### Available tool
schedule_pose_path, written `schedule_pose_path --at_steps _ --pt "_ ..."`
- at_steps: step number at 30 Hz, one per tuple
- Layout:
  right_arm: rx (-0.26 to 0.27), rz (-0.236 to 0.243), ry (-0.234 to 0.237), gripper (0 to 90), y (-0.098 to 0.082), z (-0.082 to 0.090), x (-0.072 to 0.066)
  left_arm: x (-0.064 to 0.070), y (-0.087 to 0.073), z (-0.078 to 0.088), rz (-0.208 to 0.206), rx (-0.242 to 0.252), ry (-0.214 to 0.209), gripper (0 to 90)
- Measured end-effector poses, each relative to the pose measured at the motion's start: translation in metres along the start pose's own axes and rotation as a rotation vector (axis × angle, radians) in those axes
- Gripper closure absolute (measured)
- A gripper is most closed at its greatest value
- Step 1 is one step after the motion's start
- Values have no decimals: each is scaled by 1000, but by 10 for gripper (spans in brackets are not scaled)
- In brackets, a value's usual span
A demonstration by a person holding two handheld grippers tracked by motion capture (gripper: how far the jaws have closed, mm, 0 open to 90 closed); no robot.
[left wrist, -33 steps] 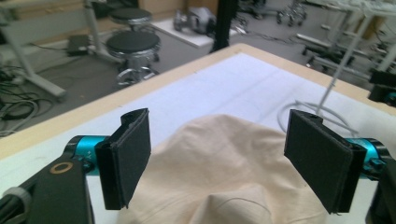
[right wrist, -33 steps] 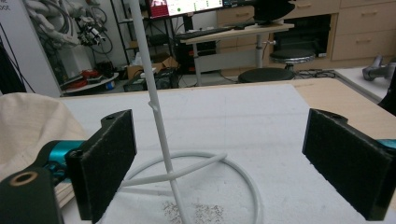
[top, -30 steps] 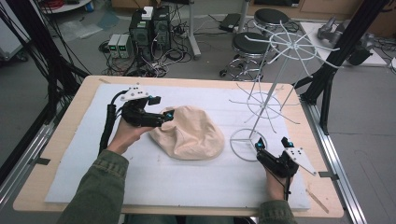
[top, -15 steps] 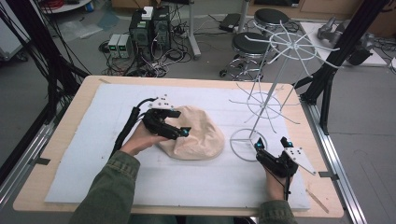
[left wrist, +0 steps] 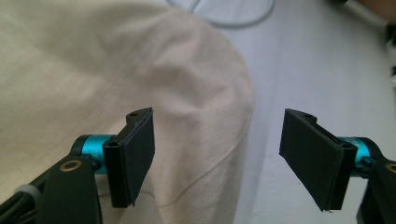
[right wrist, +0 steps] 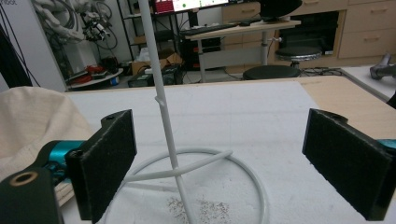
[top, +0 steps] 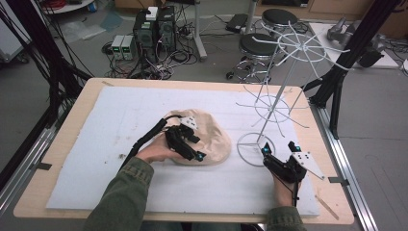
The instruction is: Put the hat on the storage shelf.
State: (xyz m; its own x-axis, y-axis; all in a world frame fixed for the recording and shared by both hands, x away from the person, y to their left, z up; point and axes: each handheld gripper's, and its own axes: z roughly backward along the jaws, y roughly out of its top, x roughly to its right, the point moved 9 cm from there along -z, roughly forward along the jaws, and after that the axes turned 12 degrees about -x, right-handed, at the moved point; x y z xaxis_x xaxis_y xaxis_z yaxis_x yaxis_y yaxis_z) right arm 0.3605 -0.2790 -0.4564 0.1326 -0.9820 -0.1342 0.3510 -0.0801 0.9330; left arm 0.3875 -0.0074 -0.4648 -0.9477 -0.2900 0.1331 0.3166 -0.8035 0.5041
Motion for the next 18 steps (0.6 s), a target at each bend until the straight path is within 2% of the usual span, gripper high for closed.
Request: schedule_pose_path --at_steps 2,8,12,13,18 --pt "2 0 0 89 0 0 0 1 -2 -7 -7 -28 6 268" --pt "4 1 -1 89 1 0 1 -1 -3 -18 -2 -60 -4 274" --pt "6 3 1 89 1 0 1 -2 -7 -27 -4 -95 -34 283" --pt "7 4 0 89 1 0 1 -2 -7 -29 7 -91 -45 290" --pt "6 1 2 89 1 0 1 -1 -8 -34 2 -107 -52 298"
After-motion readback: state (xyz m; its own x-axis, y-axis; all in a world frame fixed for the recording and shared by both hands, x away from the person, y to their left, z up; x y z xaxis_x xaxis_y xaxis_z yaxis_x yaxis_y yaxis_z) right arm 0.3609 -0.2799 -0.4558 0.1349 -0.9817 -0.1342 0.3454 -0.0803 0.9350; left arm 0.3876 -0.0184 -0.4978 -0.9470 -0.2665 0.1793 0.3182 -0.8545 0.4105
